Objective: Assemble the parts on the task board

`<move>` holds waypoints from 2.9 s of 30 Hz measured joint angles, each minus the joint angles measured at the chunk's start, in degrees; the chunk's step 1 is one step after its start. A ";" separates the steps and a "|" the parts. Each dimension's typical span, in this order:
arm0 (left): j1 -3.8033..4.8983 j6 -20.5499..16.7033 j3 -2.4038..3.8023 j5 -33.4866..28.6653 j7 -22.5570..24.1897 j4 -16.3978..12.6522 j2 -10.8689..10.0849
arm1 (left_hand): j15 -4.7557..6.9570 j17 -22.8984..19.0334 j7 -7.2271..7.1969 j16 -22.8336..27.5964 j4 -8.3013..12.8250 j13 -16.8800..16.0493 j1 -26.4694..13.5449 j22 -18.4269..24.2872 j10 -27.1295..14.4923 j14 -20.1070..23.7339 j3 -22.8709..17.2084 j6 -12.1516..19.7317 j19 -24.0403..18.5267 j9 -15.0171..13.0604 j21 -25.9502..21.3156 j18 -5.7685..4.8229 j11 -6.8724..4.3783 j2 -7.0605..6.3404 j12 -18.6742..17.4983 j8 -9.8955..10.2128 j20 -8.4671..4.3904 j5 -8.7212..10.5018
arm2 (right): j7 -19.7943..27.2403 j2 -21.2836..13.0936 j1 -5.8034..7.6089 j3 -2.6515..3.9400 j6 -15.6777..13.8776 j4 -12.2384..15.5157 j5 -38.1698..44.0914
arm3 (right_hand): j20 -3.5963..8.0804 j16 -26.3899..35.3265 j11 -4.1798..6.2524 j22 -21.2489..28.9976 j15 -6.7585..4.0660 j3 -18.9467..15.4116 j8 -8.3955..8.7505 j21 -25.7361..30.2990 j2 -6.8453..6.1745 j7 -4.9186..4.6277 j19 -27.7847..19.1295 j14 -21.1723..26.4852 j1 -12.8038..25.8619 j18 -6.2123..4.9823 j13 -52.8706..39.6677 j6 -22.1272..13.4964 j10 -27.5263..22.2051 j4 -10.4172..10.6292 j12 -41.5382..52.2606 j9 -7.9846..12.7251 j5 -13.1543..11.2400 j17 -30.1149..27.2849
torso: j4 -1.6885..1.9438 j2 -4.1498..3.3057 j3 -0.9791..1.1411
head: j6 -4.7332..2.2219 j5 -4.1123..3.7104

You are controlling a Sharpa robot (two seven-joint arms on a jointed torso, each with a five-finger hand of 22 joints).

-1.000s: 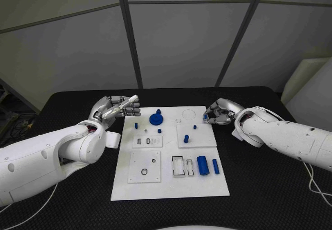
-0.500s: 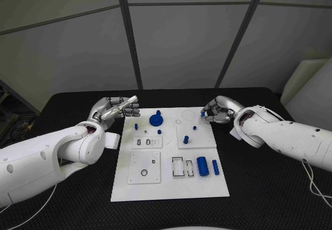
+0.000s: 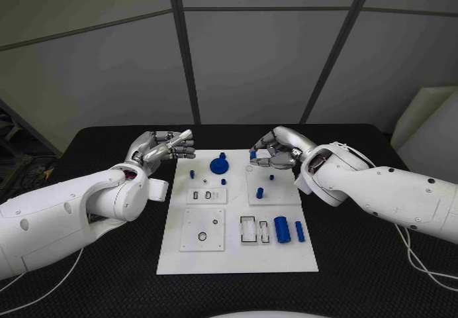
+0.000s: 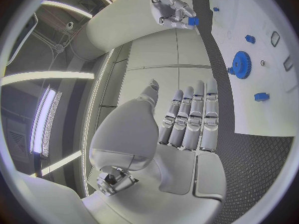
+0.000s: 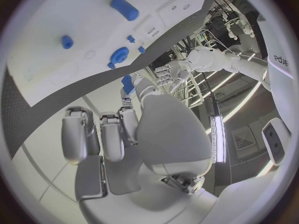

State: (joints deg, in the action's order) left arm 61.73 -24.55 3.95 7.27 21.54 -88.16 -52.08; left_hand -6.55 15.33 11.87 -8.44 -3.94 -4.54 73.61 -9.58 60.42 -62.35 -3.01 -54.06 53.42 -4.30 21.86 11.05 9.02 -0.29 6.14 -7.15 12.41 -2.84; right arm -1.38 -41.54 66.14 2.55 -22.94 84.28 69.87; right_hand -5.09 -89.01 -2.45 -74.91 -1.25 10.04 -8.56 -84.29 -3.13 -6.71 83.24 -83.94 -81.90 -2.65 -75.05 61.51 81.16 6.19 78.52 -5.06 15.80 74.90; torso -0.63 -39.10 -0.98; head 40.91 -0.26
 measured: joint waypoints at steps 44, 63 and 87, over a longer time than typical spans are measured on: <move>0.04 0.04 0.01 0.00 0.00 2.05 2.00 | 0.00 -0.02 0.00 0.00 0.00 0.00 0.30 0.06 0.00 0.00 0.00 0.00 -0.20 -0.01 -0.22 0.00 0.00 0.30 0.00 0.00 0.20 0.00 | -12.60 15.26 -3.14 -5.75 2.40 -4.68 17.15 | 0.20 0.00 0.20 0.00 0.01 0.15 0.20 0.00 -0.03 -0.31 -0.21 0.00 0.03 0.00 0.00 -0.08 -0.21 -0.16 -0.52 0.08 -0.17 0.02 | 0.42 0.52 -0.49 | 2.37 3.85; 0.03 0.06 0.01 0.00 -0.01 1.98 1.93 | 0.00 0.02 0.00 0.00 0.00 0.00 0.30 0.06 0.00 0.00 0.00 0.00 -0.20 -0.01 -0.22 0.00 0.00 0.30 0.00 0.00 0.21 0.00 | -12.26 15.64 -3.40 -5.61 2.47 -5.79 17.44 | 0.20 0.00 0.20 -0.04 0.01 0.11 0.21 0.00 -0.19 -0.35 -0.21 0.00 0.19 0.00 0.00 -0.26 -0.21 -0.11 -0.51 0.07 -0.17 0.02 | 0.51 0.57 -0.49 | 2.76 3.88; 0.03 0.04 0.00 0.00 -0.01 2.05 1.89 | 0.00 0.05 0.00 0.27 0.16 0.00 0.30 0.12 0.00 0.00 0.16 0.00 -0.20 -0.01 -0.22 0.00 0.00 0.30 0.00 0.00 0.20 0.00 | -12.25 15.54 -3.36 -5.51 3.83 -5.94 17.22 | 0.20 0.00 -0.22 -0.03 0.01 0.03 0.43 0.00 -0.86 -0.68 -0.21 0.00 0.87 0.00 0.00 -0.96 -0.62 -0.03 -1.17 0.36 -1.00 0.01 | 0.49 0.57 -0.49 | 3.12 3.74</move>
State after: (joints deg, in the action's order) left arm 61.76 -24.51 3.95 7.27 21.53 -86.11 -50.19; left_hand -6.55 15.39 11.87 -8.17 -3.78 -4.54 73.90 -9.46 60.42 -62.35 -2.85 -54.06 53.22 -4.31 21.64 11.05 9.03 0.01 6.14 -7.15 12.61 -2.84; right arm -13.63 -25.99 62.78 -2.96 -19.11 78.33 87.09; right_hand -4.89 -89.01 -2.66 -74.93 -1.24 10.07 -8.13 -84.30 -4.00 -7.39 83.03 -83.94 -81.03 -2.65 -75.05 60.55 80.54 6.17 77.36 -4.69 14.80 74.91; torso -0.14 -38.53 -1.48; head 44.03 3.47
